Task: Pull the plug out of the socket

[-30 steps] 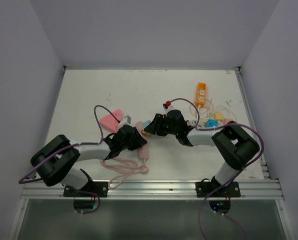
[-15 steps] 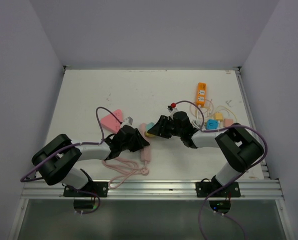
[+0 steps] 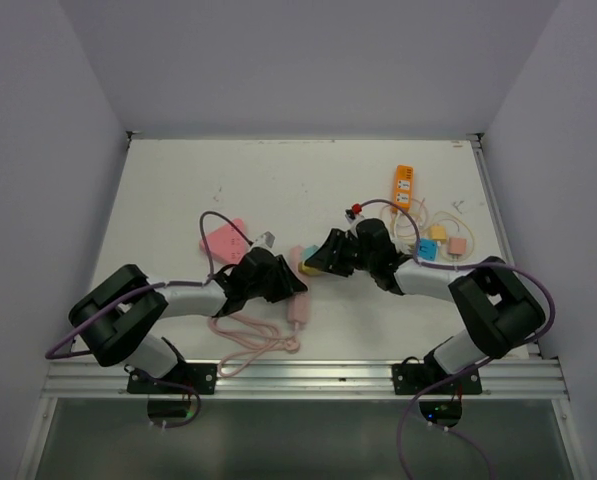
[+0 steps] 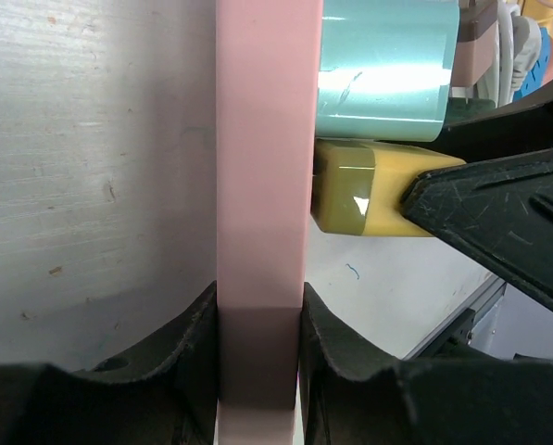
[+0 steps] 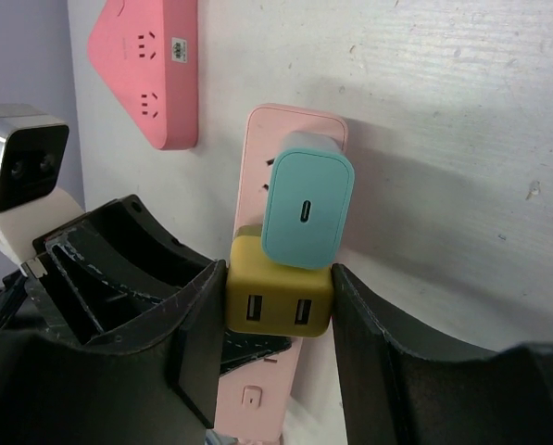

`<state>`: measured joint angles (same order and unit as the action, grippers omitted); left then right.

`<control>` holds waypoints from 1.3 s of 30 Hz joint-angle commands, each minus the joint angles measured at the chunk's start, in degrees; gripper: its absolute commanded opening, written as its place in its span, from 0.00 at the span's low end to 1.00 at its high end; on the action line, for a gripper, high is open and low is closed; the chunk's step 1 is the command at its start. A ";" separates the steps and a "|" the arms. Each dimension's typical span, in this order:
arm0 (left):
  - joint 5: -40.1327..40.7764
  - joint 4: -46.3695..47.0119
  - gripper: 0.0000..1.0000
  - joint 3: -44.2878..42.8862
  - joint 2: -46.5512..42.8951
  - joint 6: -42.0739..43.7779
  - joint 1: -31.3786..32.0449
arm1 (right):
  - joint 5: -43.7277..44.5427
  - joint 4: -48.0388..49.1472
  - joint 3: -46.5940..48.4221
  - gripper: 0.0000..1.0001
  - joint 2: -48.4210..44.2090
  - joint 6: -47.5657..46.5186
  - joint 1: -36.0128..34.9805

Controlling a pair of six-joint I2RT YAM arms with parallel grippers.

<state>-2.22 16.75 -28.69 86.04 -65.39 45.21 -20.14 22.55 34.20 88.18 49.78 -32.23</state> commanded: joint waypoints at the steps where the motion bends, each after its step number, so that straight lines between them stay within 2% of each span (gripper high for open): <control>1: 14.52 -18.58 0.00 1.80 2.47 -1.50 -2.41 | 4.49 -5.66 3.24 0.00 -4.60 -3.55 1.56; 4: 16.97 -21.67 0.00 -1.35 3.08 -0.97 -0.48 | 7.92 -9.44 5.61 0.00 -4.07 -4.43 -0.90; 7: 18.21 -23.78 0.00 -3.30 3.78 -0.80 1.46 | 8.19 -9.19 6.23 0.00 -3.19 -3.73 -2.05; 12: 18.21 -24.05 0.00 -2.78 3.87 -1.67 1.55 | 9.16 -11.82 6.67 0.00 -3.80 -5.48 -1.96; 20: 17.34 -22.65 0.00 -1.46 3.17 -1.85 0.85 | -0.07 -4.53 1.58 0.00 -6.97 -5.57 4.54; 26: 16.55 -20.28 0.00 -0.49 2.29 -0.89 0.84 | 4.92 -9.70 -0.71 0.00 -12.32 -9.17 9.72; 34: 14.53 -15.00 0.00 0.91 1.06 1.75 0.76 | 8.89 -13.32 -4.22 0.00 -12.07 -8.30 16.66; 39: 13.82 -12.62 0.00 1.97 0.09 2.80 0.84 | 6.96 -13.23 -4.05 0.16 -9.70 -8.38 18.34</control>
<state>9.85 11.03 -29.95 85.14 -67.53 46.50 -12.93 9.41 29.65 77.49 41.95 -14.50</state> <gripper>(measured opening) 0.357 0.474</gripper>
